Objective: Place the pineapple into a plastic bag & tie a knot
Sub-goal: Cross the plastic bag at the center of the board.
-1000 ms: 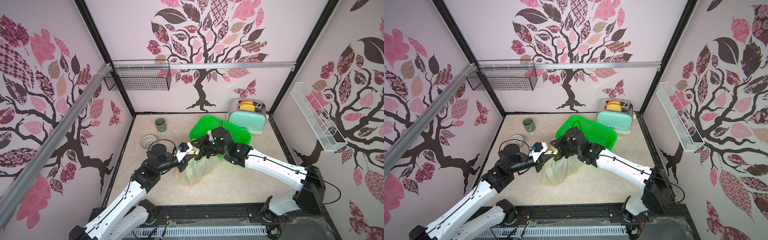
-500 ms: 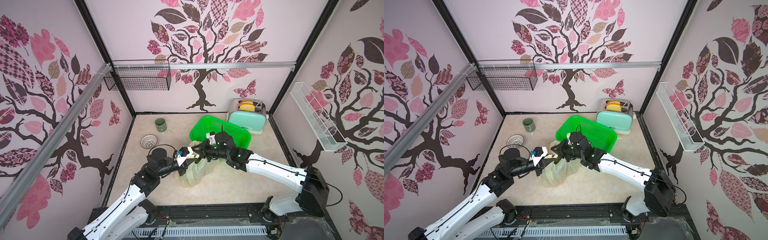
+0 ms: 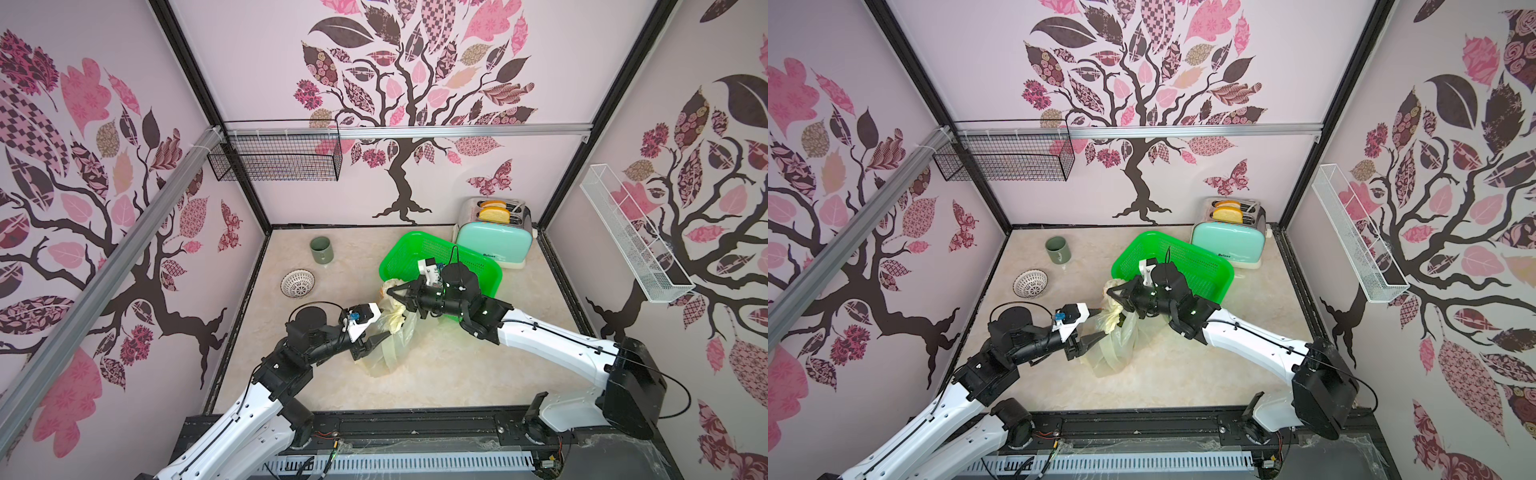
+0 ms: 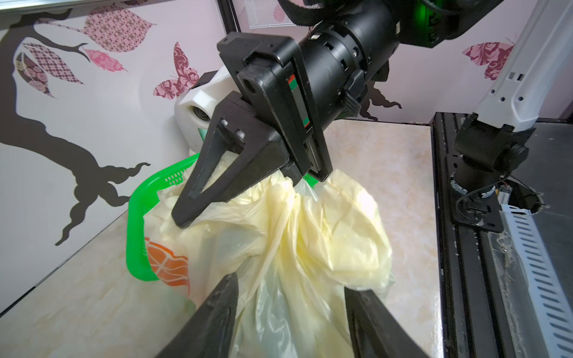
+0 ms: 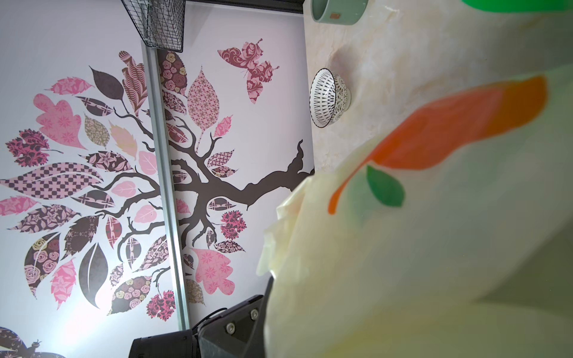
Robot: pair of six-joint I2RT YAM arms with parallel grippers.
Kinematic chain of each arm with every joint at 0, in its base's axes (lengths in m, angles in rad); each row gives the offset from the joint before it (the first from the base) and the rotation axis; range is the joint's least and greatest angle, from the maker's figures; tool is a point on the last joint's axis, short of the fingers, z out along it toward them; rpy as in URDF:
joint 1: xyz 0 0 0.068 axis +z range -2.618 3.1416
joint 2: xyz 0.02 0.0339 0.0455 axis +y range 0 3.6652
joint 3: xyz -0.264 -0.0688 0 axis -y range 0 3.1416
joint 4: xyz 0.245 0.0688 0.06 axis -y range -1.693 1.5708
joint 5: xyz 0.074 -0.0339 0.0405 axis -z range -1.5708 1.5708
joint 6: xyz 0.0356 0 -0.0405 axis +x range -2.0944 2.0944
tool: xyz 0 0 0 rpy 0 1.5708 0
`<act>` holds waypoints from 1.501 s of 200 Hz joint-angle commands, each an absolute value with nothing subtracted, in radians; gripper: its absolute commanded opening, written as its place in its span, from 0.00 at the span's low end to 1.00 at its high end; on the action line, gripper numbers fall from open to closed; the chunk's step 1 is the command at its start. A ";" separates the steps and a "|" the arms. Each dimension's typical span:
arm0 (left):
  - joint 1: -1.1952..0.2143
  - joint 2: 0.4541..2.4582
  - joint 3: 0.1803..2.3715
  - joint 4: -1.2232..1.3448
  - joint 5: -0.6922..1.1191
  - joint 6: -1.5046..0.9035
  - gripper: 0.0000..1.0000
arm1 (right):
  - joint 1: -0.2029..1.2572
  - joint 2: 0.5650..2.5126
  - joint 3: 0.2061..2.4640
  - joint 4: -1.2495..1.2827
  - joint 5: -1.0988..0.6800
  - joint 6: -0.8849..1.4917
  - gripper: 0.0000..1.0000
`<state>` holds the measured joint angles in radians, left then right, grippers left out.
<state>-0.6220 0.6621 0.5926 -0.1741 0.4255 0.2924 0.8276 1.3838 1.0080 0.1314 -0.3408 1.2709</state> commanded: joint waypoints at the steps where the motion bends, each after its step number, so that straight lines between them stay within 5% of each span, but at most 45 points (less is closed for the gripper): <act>1: -0.612 0.660 0.582 -0.196 0.365 0.310 0.60 | 0.826 1.348 1.013 0.172 -0.365 1.219 0.00; 33: -0.582 0.674 0.593 -0.186 0.345 0.315 0.60 | 0.824 1.325 1.011 0.115 -0.356 1.176 0.00; 91: -0.499 0.708 0.810 -0.467 0.723 0.366 0.57 | 0.824 1.314 1.018 0.064 -0.350 1.143 0.00; 203: -0.393 0.929 0.766 -0.396 0.709 0.485 0.56 | 0.822 1.313 1.028 0.061 -0.351 1.134 0.01; 225: -0.393 0.938 0.761 -0.397 0.738 0.487 0.47 | 0.823 1.317 1.032 0.064 -0.351 1.131 0.02; 278: -0.393 0.974 0.766 -0.384 0.755 0.475 0.01 | 0.823 1.311 1.028 0.056 -0.342 1.139 0.07; 300: -0.393 0.978 0.770 -0.406 0.778 0.479 0.00 | 0.823 1.302 1.025 0.054 -0.323 1.140 0.13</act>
